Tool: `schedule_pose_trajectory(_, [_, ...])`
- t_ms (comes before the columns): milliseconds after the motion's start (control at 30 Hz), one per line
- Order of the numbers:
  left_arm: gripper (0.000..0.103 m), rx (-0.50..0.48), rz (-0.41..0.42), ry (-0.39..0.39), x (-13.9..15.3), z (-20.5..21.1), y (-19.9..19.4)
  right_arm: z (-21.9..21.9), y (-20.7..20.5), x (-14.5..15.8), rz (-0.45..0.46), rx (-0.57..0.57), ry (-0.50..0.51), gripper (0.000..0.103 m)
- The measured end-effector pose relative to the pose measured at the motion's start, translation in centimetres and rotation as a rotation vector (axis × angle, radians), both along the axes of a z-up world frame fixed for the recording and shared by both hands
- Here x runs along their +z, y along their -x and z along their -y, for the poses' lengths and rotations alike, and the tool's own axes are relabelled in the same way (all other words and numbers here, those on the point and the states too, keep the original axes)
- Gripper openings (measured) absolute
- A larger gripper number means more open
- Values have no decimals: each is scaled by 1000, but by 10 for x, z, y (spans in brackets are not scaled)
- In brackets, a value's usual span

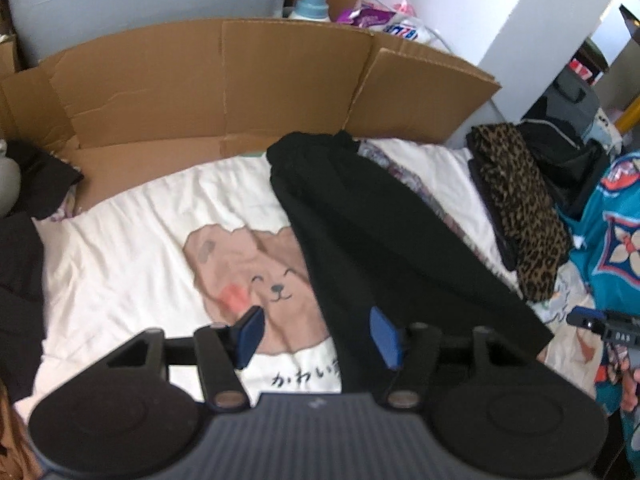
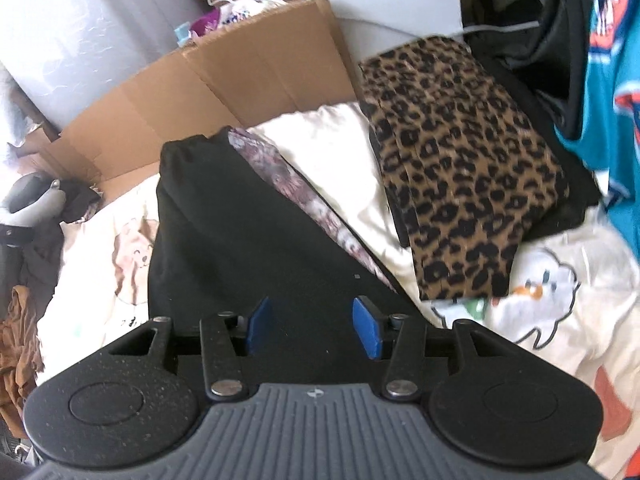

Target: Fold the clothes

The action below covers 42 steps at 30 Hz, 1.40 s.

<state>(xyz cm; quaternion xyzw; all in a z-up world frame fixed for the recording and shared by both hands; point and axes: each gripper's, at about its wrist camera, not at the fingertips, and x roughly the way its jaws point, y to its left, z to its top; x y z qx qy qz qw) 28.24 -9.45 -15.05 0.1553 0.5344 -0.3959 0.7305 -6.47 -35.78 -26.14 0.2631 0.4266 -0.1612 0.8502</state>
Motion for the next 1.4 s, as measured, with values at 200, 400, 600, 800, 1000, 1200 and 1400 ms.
schedule_pose_trajectory(200, [62,-30,13,-31,8,17,2,-2,-13,35,-6,109,54,61])
schedule_pose_trajectory(400, [65,-39,11,-55,26,38,-2,9,-24,32,5,155,76,62])
schedule_pose_trajectory(600, [65,-19,7,-57,24,71,-19,28,-33,10,20,174,75,62])
schedule_pose_trajectory(800, [65,-15,26,-109,-1,107,-36,39,-36,-19,52,166,59,62])
schedule_pose_trajectory(1000, [64,-10,29,-103,-18,135,-44,42,-33,-47,83,134,41,62])
schedule_pose_trajectory(1200, [54,34,20,-70,-40,167,-50,56,-36,-61,150,25,-43,62])
schedule_pose_trajectory(1400, [42,79,10,-37,-62,199,-57,54,-56,-76,177,71,-16,60])
